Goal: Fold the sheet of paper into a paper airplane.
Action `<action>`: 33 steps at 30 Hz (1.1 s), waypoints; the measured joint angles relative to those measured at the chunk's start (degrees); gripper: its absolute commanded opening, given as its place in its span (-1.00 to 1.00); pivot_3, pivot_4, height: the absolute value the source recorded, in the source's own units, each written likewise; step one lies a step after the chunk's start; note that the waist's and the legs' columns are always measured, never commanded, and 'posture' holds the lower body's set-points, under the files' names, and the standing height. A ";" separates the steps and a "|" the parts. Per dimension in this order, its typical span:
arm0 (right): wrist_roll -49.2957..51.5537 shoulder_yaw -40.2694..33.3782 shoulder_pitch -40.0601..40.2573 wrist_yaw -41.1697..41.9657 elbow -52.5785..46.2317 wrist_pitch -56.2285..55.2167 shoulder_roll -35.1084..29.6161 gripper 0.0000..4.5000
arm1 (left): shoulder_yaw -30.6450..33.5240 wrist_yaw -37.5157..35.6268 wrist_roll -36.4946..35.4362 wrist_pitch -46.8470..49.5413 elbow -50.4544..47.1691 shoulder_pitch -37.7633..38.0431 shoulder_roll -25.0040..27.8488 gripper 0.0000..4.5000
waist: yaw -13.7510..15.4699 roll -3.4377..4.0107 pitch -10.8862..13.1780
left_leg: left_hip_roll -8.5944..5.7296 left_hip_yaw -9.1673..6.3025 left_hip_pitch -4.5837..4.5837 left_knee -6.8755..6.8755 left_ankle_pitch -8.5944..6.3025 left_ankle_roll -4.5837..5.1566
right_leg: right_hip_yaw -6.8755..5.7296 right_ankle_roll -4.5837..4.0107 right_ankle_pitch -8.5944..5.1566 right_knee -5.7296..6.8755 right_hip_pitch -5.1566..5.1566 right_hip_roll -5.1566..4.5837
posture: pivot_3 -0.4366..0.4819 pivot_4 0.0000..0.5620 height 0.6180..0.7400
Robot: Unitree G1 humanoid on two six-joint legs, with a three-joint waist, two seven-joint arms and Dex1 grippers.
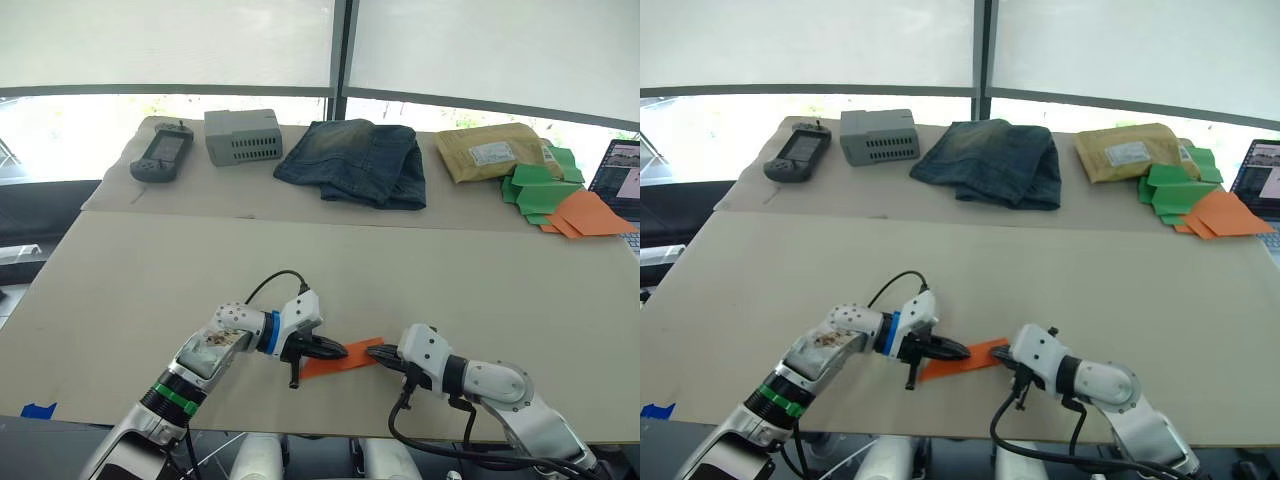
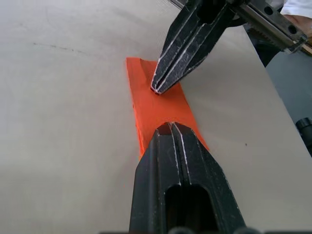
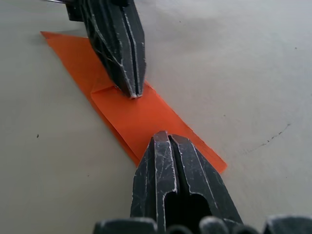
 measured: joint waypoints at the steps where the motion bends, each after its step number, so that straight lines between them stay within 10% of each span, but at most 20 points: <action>1: 0.01 0.02 0.06 -0.02 0.01 0.03 0.21 -0.98 | -0.02 -0.09 0.25 -0.64 0.11 0.06 0.08 -1.00 | 0.00 0.00 0.00 | 0.01 0.00 0.00 -0.01 0.00 0.00 | -0.01 0.00 0.00 0.01 0.00 0.01 | -0.05 -0.47 0.70; 23: 5.27 -1.79 -2.00 4.36 2.22 0.65 1.34 -0.98 | 13.06 -0.91 -8.54 2.12 -15.01 20.08 15.30 -1.00 | -1.05 0.19 -0.11 | 0.24 0.11 0.31 -0.49 -0.23 -0.15 | -0.02 -0.17 -0.08 0.03 -0.18 -0.01 | -0.05 -0.47 0.70; 33: 19.80 -9.44 -14.46 20.35 -4.03 8.40 -11.84 -0.98 | 20.76 -3.45 -15.74 7.58 -19.50 19.97 21.75 -1.00 | -0.86 0.12 0.21 | 0.20 0.36 -0.21 -0.25 -0.32 -0.13 | -0.07 -0.28 -0.31 0.57 -0.77 0.05 | -0.05 -0.47 0.70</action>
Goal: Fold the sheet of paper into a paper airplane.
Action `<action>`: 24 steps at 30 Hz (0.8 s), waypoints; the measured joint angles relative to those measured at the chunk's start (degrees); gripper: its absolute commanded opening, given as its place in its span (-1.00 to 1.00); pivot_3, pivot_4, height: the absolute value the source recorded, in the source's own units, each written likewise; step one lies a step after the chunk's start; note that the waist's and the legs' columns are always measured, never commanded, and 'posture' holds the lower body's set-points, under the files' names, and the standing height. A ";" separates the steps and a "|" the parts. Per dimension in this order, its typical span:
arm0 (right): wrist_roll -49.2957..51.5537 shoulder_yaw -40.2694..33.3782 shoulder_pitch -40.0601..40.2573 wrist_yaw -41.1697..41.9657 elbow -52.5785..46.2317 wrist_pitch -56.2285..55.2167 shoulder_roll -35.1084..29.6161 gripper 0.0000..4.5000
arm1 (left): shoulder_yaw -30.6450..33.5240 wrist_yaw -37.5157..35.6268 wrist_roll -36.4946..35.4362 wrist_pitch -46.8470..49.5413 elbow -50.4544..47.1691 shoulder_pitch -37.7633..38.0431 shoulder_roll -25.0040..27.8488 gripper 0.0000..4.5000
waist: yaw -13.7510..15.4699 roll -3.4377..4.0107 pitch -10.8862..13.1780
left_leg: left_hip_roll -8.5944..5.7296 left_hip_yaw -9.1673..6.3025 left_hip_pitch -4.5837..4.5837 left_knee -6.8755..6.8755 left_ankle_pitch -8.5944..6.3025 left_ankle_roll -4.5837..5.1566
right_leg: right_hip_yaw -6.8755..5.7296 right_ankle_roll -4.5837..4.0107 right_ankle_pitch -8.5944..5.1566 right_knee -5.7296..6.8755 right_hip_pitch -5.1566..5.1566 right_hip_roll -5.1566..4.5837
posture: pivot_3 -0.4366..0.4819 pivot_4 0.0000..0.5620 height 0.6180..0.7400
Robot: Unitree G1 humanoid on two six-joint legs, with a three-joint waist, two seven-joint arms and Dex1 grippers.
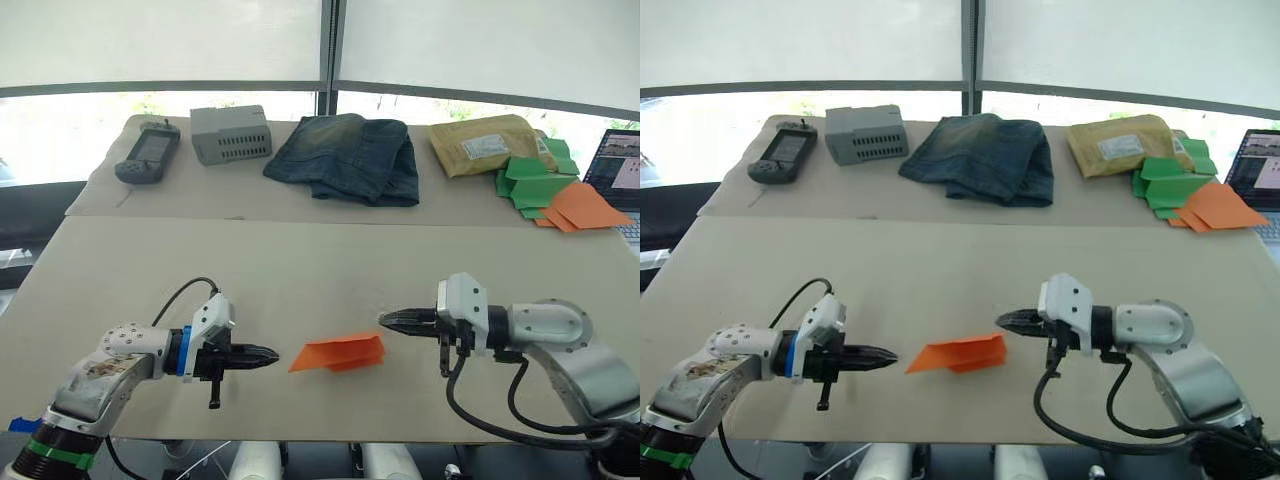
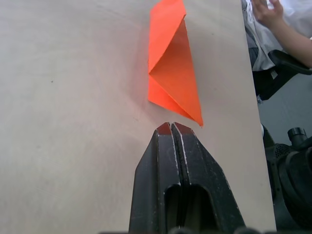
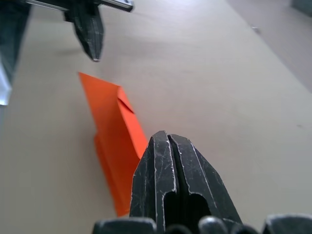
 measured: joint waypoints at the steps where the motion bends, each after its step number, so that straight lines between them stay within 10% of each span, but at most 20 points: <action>1: 0.73 0.80 -0.44 1.25 -0.40 1.37 -1.05 -0.98 | 0.30 -0.08 -0.24 0.04 -0.37 0.10 0.34 -1.00 | 0.06 -0.01 0.02 | -0.01 0.03 -0.01 0.00 -0.01 0.00 | 0.00 -0.04 -0.05 0.03 -0.01 0.00 | -0.05 -0.47 0.70; 14: -9.61 15.22 -10.61 -1.29 5.31 4.22 5.49 -0.98 | 8.28 4.95 -2.30 2.18 -6.99 9.80 1.52 -1.00 | -0.44 -0.12 0.13 | 0.03 0.00 0.08 0.19 -0.04 -0.05 | 0.02 -0.11 -0.09 0.23 -0.03 -0.04 | -0.05 -0.47 0.70; 24: -11.26 12.59 -17.74 -1.44 15.16 2.58 9.05 -0.98 | 7.93 10.23 -2.40 2.24 -10.75 15.58 -1.35 -1.00 | -0.09 -0.12 0.14 | 0.02 0.16 0.04 0.14 -0.05 -0.05 | -0.04 -0.29 0.00 0.29 -0.05 -0.02 | -0.05 -0.47 0.70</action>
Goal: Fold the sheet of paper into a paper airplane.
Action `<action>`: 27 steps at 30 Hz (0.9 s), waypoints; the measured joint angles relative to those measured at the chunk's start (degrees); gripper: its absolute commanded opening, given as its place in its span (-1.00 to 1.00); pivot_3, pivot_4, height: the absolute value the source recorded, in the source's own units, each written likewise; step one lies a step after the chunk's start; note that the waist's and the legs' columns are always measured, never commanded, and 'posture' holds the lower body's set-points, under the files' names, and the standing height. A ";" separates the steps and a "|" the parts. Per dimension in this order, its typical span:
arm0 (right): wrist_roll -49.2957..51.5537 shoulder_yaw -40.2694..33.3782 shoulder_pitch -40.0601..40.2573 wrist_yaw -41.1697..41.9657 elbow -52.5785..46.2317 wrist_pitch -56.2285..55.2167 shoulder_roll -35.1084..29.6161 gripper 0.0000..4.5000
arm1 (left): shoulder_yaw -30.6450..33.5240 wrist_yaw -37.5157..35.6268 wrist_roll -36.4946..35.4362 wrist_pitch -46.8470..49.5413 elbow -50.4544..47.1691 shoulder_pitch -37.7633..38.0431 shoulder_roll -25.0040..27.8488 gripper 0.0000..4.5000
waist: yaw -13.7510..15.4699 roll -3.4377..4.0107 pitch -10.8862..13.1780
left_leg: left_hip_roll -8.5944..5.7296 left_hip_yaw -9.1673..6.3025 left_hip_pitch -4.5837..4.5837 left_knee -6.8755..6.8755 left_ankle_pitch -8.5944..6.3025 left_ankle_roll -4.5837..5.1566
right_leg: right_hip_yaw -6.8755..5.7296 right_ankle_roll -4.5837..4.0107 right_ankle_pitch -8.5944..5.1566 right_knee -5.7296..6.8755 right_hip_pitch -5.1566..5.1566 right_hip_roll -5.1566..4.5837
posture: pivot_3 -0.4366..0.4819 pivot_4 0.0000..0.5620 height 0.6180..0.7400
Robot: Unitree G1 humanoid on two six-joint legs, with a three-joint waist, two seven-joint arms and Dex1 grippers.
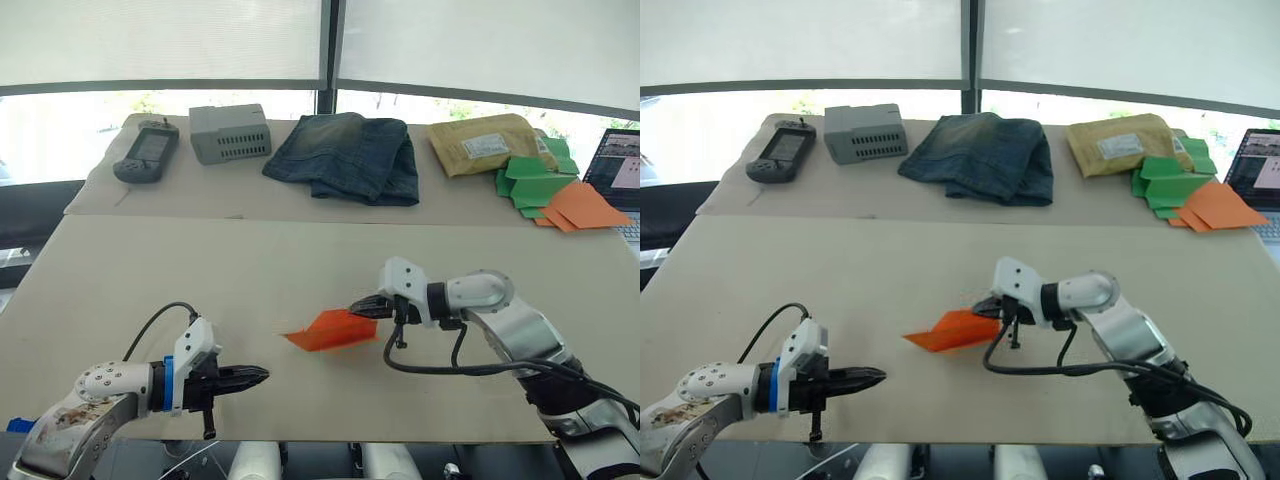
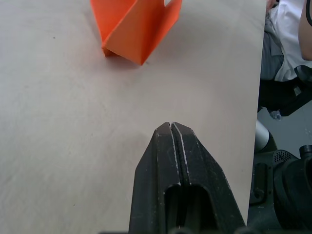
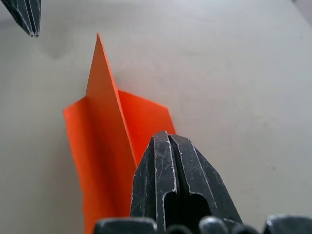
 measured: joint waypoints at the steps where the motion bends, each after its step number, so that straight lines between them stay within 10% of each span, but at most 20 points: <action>1: 0.79 -0.82 -0.38 0.42 -0.23 0.57 -0.41 -0.98 | 0.00 0.02 0.00 -0.02 0.00 -0.01 0.00 -1.00 | 0.01 0.00 0.00 | 0.00 0.00 0.01 0.00 0.00 0.00 | 0.00 0.00 0.00 0.00 0.01 0.00 | -0.05 -0.47 0.70; 4: 4.03 -2.63 -0.77 2.92 -3.30 4.32 -2.82 -0.98 | -0.22 -0.02 0.04 -0.16 0.06 -0.15 0.00 -1.00 | 0.02 0.01 0.00 | 0.02 0.03 0.02 0.01 0.00 0.00 | 0.01 0.02 -0.02 -0.01 0.01 -0.01 | -0.05 -0.47 0.70; 12: -0.39 4.78 -3.66 5.97 -8.76 5.08 -4.85 0.17 | -2.57 -0.26 1.72 -1.40 2.14 -4.61 -0.19 -1.00 | -0.40 0.01 0.00 | 0.01 0.07 0.09 0.03 0.00 0.00 | 0.02 0.10 -0.07 0.05 0.00 0.02 | -0.05 -0.47 0.70; 24: -8.58 11.94 -6.34 6.06 -3.14 4.60 -1.61 0.17 | -4.20 0.46 3.44 -2.22 3.09 -5.77 -0.50 -1.00 | -0.37 0.01 0.00 | 0.00 0.08 0.04 0.03 0.00 0.00 | 0.01 -0.07 0.03 0.05 -0.01 0.00 | -0.05 -0.47 0.70; 27: -9.08 12.03 -6.34 6.07 -2.26 5.49 -0.84 -0.33 | -4.20 0.81 3.84 -2.22 3.08 -5.81 -0.52 -1.00 | -0.37 0.01 0.00 | 0.00 0.08 0.05 0.05 0.00 0.00 | 0.01 -0.08 0.04 0.07 0.00 0.01 | -0.05 -0.47 0.70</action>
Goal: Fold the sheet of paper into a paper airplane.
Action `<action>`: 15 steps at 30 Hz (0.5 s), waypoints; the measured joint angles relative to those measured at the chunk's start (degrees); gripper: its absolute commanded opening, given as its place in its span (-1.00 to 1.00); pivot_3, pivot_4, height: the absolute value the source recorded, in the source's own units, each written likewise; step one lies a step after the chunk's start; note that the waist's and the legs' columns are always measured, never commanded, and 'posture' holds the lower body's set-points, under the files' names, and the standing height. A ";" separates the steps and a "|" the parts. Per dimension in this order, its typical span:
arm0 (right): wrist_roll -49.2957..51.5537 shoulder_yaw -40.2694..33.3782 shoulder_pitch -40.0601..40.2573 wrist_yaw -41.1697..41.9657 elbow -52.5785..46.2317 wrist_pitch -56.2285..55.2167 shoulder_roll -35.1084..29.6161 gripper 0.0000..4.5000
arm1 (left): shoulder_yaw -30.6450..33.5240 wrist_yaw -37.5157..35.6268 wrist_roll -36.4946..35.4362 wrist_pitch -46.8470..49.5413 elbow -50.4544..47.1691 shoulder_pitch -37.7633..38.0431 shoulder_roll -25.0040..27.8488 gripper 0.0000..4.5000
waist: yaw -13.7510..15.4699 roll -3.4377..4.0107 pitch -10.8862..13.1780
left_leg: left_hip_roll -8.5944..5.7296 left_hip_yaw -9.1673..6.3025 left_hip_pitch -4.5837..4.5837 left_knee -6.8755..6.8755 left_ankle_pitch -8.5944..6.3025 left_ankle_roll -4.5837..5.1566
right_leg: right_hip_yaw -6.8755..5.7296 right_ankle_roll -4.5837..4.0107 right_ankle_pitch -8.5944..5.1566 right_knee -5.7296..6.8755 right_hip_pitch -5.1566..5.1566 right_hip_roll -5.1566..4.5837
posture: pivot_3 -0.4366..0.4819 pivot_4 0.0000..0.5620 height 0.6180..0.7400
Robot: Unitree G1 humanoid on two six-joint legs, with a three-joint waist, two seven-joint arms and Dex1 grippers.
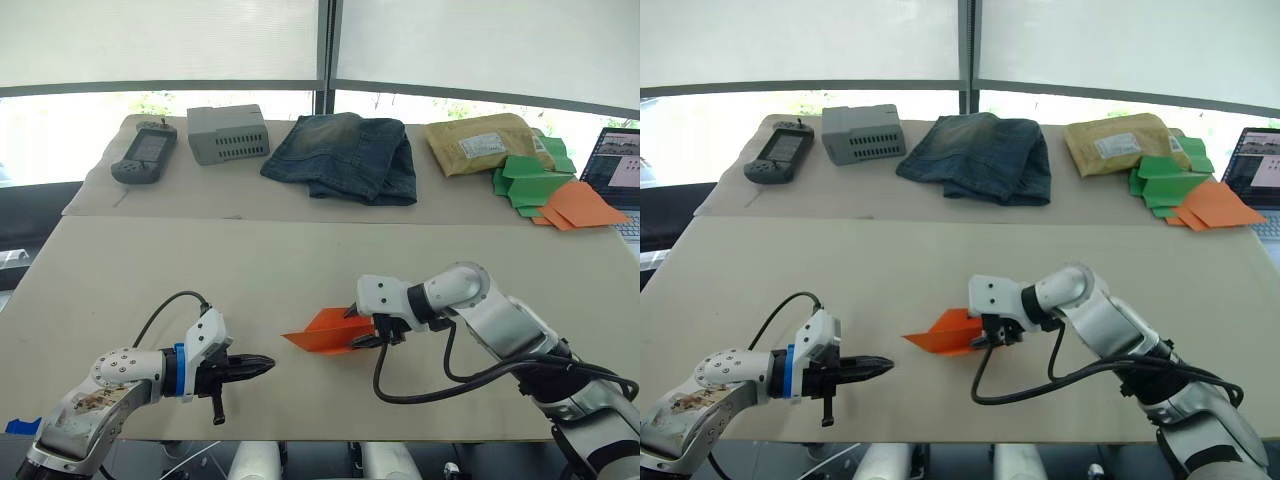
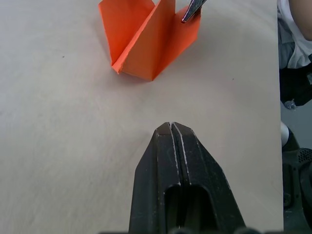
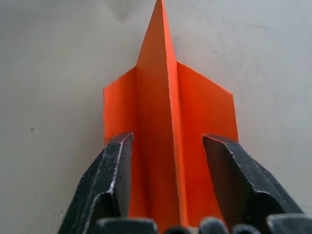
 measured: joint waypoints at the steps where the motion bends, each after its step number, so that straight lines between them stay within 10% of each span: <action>1: -0.10 0.10 0.00 0.12 0.17 0.12 0.01 -0.51 | 0.00 0.15 0.01 0.00 0.00 -0.07 -0.02 -1.00 | 0.00 0.00 0.00 | 0.00 0.00 0.00 0.00 0.00 0.00 | 0.00 0.00 0.00 0.01 0.00 0.00 | -0.05 -0.47 0.70; 4: 0.03 0.10 0.01 1.05 0.20 1.60 -0.11 -0.98 | 0.02 1.69 0.36 -0.39 0.13 -1.36 -1.47 -1.00 | 0.05 0.00 0.00 | 0.00 -0.01 0.00 0.01 0.00 0.00 | 0.00 0.00 0.01 0.01 0.01 0.00 | -0.05 -0.47 0.70; 15: 10.03 -21.61 6.05 -3.06 0.92 14.79 -7.73 -0.99 | 0.32 2.94 -0.13 -0.14 1.31 -8.13 -3.48 -1.00 | 0.73 -0.01 0.00 | -0.14 -0.04 -0.04 0.04 0.00 0.00 | -0.01 0.20 0.33 -0.04 0.05 -0.02 | -0.05 -0.47 0.70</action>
